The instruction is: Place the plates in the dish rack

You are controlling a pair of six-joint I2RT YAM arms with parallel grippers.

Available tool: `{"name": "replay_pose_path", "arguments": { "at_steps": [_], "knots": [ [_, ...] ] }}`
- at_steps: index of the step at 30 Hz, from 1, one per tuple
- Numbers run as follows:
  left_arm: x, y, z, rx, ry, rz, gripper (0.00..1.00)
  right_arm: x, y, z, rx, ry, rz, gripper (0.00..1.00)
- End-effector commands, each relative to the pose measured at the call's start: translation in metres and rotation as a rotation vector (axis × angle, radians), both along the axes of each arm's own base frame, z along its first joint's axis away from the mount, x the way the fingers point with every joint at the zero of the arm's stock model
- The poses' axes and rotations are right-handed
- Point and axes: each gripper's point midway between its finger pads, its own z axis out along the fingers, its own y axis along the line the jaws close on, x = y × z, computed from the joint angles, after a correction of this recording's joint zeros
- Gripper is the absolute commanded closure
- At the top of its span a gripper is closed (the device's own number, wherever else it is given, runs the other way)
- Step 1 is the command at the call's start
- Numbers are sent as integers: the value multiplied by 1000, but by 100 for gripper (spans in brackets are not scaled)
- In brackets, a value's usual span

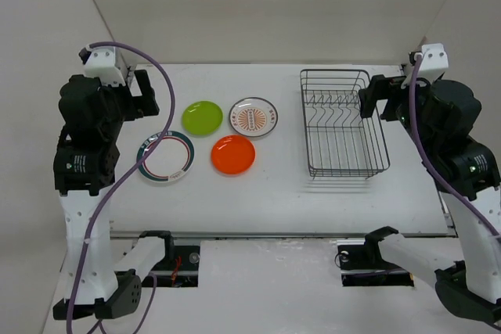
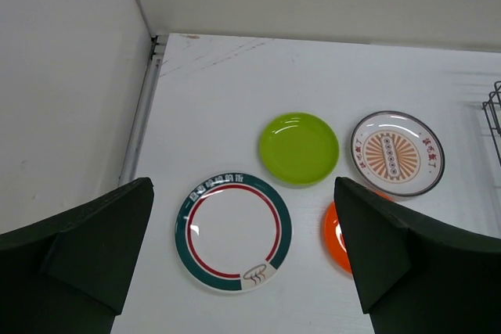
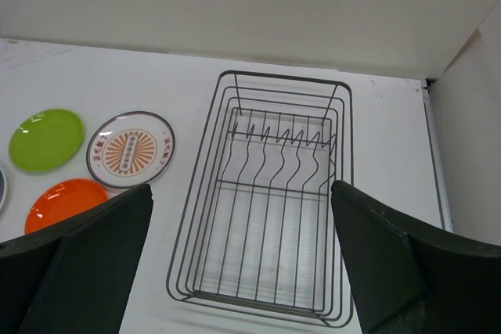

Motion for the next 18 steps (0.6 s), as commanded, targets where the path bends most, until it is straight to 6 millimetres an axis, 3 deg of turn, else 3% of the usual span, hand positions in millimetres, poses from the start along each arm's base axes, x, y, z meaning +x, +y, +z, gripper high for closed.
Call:
{"name": "replay_pose_path", "arguments": {
  "at_steps": [1,5,9,11,12,13,14,18],
  "knots": [
    [-7,1,17,15,-72,-11,0,-7,-5,22,43,-88,-17,0],
    [-8,16,3,23,-51,55,0,-8,6,22,53,-97,49,0],
    [3,29,-46,24,79,116,0,4,35,6,58,-67,179,0],
    [9,31,-83,19,183,120,0,13,49,-7,61,-51,234,0],
    [13,32,-92,4,188,108,0,16,61,-14,66,-39,295,0],
    [16,31,-115,-8,233,95,0,18,67,-12,74,-63,326,0],
    [19,31,-127,-7,258,75,0,23,75,-26,81,-33,355,0],
    [31,38,-155,-42,334,10,0,26,109,-47,114,0,517,0]
  ]
}}
